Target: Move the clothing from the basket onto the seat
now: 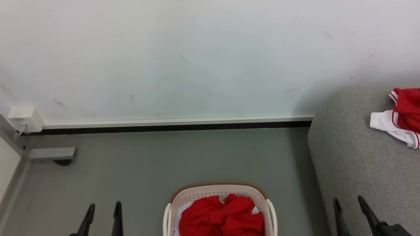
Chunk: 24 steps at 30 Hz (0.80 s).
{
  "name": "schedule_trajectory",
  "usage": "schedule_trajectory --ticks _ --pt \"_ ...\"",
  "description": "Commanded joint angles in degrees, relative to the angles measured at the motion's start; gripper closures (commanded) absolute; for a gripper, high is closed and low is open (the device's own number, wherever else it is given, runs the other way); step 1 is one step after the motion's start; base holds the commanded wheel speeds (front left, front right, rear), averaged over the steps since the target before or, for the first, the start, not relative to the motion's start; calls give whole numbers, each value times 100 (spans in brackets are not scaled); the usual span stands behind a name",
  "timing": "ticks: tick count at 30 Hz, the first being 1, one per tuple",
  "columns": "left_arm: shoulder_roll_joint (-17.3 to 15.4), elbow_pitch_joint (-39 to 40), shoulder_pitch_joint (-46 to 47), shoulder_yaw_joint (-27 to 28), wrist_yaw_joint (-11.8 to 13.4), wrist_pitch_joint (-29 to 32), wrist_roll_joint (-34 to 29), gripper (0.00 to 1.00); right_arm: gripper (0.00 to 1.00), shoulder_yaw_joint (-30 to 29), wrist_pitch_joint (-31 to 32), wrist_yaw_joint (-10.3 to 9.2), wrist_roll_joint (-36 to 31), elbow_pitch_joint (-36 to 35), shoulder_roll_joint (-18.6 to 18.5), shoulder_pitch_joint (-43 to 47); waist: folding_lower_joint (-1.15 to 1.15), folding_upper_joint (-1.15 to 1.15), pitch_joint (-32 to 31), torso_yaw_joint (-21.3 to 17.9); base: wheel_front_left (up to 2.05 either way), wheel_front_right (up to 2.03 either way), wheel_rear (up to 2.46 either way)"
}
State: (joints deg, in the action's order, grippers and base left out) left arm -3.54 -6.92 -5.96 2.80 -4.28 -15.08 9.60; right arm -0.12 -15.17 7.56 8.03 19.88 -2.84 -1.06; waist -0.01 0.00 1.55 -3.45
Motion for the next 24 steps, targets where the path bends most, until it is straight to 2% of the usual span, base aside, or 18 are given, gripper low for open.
schedule_trajectory --ticks 1,14,19,24 --pt "14 -14 -54 37 -32 -13 -77 0 0 13 3 -14 -57 -28 -12 -16 1 0 0 -2 0 0 0" --pt "49 -128 305 -14 -150 -12 -178 0 0 -38 3 -15 -72 -250 -12 -321 1 0 391 -237 0 0 0" --pt "25 -521 846 -315 -216 -8 -400 0 0 -202 3 -15 -141 -460 -10 -654 1 0 862 -476 0 0 0" --pt "-34 -1122 1749 -765 -259 52 -653 0 0 -393 3 -15 -187 -707 -10 -1134 1 0 1594 -707 0 0 0"
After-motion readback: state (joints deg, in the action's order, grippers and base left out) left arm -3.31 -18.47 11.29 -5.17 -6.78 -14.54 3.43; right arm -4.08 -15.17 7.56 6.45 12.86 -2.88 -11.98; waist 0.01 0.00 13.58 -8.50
